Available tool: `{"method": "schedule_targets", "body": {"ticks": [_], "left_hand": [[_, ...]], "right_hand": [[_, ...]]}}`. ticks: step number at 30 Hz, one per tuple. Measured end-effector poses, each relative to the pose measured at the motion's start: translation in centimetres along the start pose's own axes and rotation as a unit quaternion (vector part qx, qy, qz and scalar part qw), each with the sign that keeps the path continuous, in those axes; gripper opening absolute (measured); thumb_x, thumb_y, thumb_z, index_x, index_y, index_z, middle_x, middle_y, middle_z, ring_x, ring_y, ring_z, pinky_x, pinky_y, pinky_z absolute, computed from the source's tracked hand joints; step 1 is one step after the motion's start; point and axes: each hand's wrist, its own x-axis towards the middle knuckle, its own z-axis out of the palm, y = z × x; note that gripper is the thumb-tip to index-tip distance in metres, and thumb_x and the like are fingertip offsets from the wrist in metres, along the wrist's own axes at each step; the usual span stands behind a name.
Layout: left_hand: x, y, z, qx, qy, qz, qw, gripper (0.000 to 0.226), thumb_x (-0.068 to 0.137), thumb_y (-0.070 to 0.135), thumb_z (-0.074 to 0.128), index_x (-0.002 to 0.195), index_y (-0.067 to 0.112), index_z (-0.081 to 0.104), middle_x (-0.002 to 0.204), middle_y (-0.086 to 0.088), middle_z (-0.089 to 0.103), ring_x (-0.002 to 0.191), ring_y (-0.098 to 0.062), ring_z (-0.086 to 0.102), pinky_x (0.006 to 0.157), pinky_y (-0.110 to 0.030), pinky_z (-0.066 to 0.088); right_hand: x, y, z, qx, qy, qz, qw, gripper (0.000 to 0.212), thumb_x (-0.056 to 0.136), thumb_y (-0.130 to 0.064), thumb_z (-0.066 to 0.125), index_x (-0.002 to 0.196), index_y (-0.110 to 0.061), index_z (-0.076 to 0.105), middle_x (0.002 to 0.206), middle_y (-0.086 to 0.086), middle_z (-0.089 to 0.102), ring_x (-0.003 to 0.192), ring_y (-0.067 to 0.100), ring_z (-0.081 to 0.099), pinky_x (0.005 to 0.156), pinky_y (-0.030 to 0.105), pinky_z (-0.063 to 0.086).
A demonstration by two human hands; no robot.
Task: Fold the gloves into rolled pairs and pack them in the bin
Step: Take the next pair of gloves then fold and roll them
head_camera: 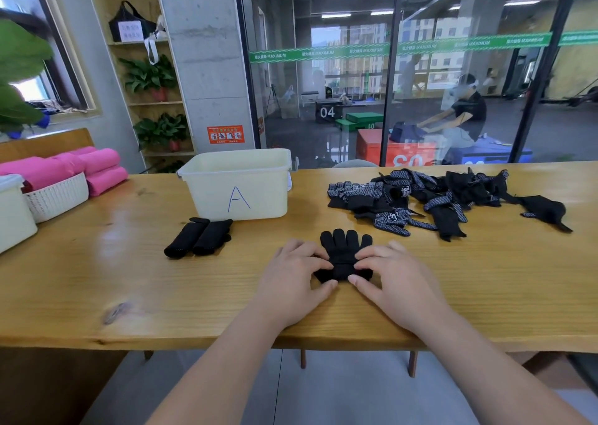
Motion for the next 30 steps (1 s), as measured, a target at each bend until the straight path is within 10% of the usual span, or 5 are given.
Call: {"method": "schedule_targets", "body": {"ticks": [23, 30], "left_hand": [[-0.1, -0.2, -0.5, -0.157, -0.007, -0.102, 0.982, 0.029, 0.102, 0.048, 0.064, 0.13, 0.044, 0.065, 0.101, 0.021, 0.071, 0.103, 0.001, 0.061, 0.096, -0.026, 0.05], [0.3, -0.3, 0.0, -0.138, 0.006, -0.082, 0.987, 0.029, 0.102, 0.036, 0.065, 0.13, 0.045, 0.061, 0.109, 0.023, 0.062, 0.094, -0.003, 0.062, 0.088, -0.035, 0.056]], "right_hand": [[0.4, 1.3, 0.1, 0.306, -0.027, 0.117, 0.944, 0.018, 0.097, -0.044, 0.072, 0.115, -0.047, 0.071, 0.094, -0.025, 0.075, 0.08, -0.001, 0.062, 0.071, 0.019, 0.044], [0.5, 0.6, 0.2, 0.139, 0.015, 0.107, 0.984, 0.02, 0.099, -0.053, 0.063, 0.118, -0.046, 0.064, 0.089, -0.023, 0.065, 0.066, 0.004, 0.058, 0.062, 0.026, 0.049]]}}
